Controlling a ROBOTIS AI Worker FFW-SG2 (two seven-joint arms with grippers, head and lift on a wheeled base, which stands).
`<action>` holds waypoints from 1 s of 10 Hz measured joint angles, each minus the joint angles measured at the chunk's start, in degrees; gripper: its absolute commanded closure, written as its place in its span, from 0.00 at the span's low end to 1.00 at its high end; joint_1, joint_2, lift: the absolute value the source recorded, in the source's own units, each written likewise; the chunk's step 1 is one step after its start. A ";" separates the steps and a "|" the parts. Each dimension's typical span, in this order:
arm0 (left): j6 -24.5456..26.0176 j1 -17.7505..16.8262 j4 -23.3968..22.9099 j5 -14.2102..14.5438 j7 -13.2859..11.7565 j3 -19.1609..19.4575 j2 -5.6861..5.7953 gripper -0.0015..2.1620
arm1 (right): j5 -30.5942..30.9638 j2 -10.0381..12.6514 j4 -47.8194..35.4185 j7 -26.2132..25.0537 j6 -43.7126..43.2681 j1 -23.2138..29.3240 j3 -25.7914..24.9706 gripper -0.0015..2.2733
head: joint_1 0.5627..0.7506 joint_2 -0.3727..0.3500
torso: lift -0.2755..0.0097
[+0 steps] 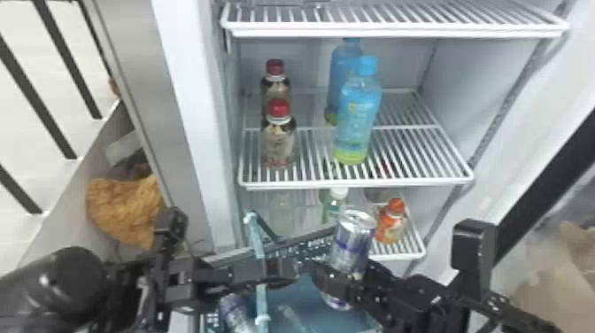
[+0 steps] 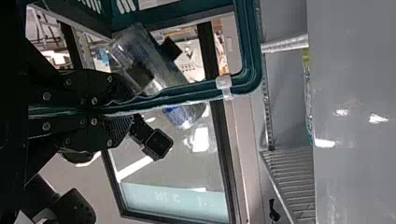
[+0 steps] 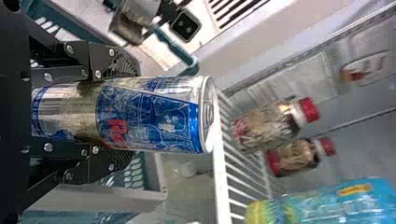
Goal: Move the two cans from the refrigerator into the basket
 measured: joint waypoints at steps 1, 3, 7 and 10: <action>-0.06 -0.01 0.00 0.07 0.00 -0.09 -0.03 0.55 | 1.26 -0.05 0.41 0.08 1.60 -0.24 0.12 0.38 | 0.70 0.44 | 0.88; -0.08 0.09 0.00 0.12 0.00 0.06 -0.05 0.55 | 2.91 -0.17 1.72 1.71 3.80 -1.26 0.15 0.05 | 0.70 0.44 | 0.88; -0.08 0.59 0.00 -0.15 0.02 0.69 -0.05 0.55 | -1.45 -0.12 4.79 2.95 -3.95 -1.56 -0.83 0.06 | 0.70 0.46 | 0.88; -0.08 2.19 0.00 -0.55 0.13 2.61 -0.21 0.55 | -2.19 -0.12 6.04 4.02 -19.00 2.57 -4.62 0.06 | 0.70 0.42 | 0.88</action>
